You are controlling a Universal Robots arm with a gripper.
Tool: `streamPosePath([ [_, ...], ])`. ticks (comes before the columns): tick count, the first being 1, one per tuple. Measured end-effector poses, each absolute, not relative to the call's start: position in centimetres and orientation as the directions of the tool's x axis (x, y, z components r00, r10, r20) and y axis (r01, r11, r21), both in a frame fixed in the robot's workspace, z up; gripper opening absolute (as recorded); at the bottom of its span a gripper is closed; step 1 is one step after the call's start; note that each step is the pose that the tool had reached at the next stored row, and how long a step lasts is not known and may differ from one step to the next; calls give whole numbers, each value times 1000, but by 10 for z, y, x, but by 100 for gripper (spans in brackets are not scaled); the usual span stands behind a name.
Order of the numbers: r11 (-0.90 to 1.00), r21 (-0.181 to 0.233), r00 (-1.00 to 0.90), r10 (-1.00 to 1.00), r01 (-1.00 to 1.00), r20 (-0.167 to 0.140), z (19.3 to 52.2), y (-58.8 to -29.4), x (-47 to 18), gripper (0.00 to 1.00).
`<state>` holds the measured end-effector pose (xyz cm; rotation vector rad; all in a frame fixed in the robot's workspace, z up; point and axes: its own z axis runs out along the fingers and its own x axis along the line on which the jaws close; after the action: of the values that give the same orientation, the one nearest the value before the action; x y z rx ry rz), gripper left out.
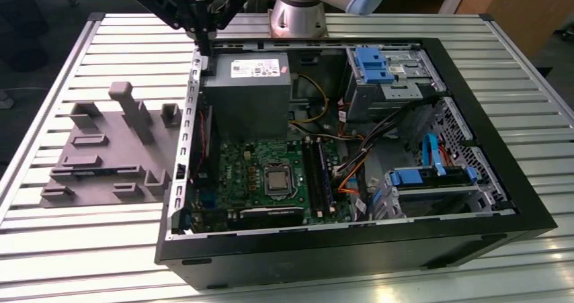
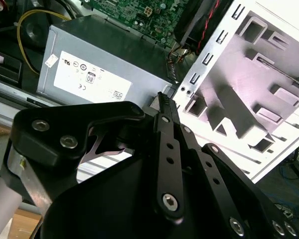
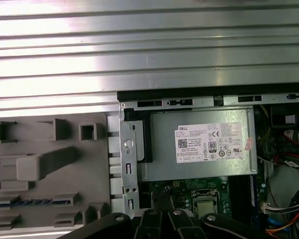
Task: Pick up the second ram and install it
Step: 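Reach for the second ram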
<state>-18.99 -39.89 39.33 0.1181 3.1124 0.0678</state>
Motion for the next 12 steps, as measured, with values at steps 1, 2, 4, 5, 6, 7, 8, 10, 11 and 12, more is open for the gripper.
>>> streamPosePath([
  [1, 996, 44, -997, 76, 75, -24, 393, -399, -192, 11],
  [2, 996, 44, -997, 76, 75, -24, 393, -399, -194, 11],
  [4, 996, 44, -997, 76, 75, -25, 393, -399, -197, 11],
  [5, 996, 44, -997, 76, 75, -24, 393, -399, -199, 11],
  [6, 996, 44, -997, 76, 75, -24, 393, -399, -200, 11],
  [7, 996, 44, -997, 76, 75, -24, 393, -399, -202, 11],
  [8, 996, 44, -997, 76, 75, -24, 393, -399, -204, 11],
  [10, 996, 44, -997, 76, 75, -24, 393, -399, -207, 11],
  [11, 996, 44, -997, 76, 75, -24, 393, -399, -208, 11],
  [12, 996, 44, -997, 76, 75, -24, 393, -399, -210, 11],
])
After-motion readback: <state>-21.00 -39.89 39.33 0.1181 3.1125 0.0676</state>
